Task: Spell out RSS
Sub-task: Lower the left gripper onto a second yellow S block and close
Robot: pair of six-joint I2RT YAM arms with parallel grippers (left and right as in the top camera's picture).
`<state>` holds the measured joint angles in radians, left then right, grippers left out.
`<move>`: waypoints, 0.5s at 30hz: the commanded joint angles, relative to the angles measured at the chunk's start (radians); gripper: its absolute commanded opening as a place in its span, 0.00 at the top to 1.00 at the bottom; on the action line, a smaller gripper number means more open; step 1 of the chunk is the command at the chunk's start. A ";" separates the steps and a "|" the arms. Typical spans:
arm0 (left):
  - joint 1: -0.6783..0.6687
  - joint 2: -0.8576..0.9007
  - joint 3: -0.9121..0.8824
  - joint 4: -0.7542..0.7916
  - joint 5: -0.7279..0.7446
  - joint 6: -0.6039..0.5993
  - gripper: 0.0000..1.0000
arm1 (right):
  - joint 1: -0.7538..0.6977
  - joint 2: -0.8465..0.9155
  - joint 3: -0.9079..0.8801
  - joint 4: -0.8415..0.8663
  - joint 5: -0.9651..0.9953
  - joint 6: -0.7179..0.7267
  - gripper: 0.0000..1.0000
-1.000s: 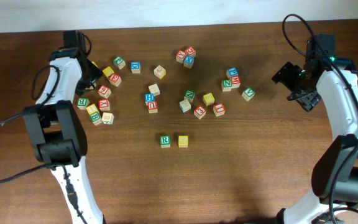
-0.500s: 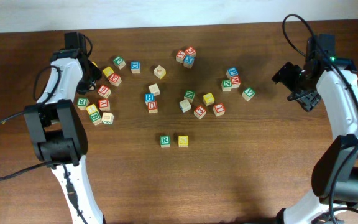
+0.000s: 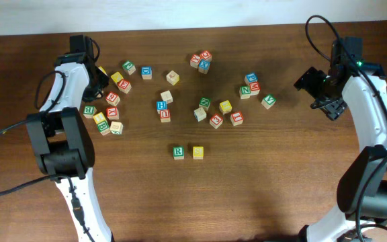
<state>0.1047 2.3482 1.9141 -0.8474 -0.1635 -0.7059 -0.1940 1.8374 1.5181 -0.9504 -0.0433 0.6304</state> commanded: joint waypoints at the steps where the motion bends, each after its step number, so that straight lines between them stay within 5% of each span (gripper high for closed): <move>1: 0.008 0.009 0.000 0.012 -0.018 -0.008 0.27 | -0.003 0.000 -0.002 0.000 0.010 0.006 0.02; 7: 0.018 0.009 0.000 0.019 -0.017 -0.008 0.33 | -0.003 0.000 -0.002 0.000 0.010 0.006 0.02; 15: 0.018 0.009 0.000 0.016 -0.006 -0.008 0.59 | -0.003 0.000 -0.002 0.000 0.010 0.006 0.02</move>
<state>0.1181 2.3482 1.9141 -0.8291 -0.1658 -0.7101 -0.1940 1.8374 1.5181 -0.9504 -0.0433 0.6315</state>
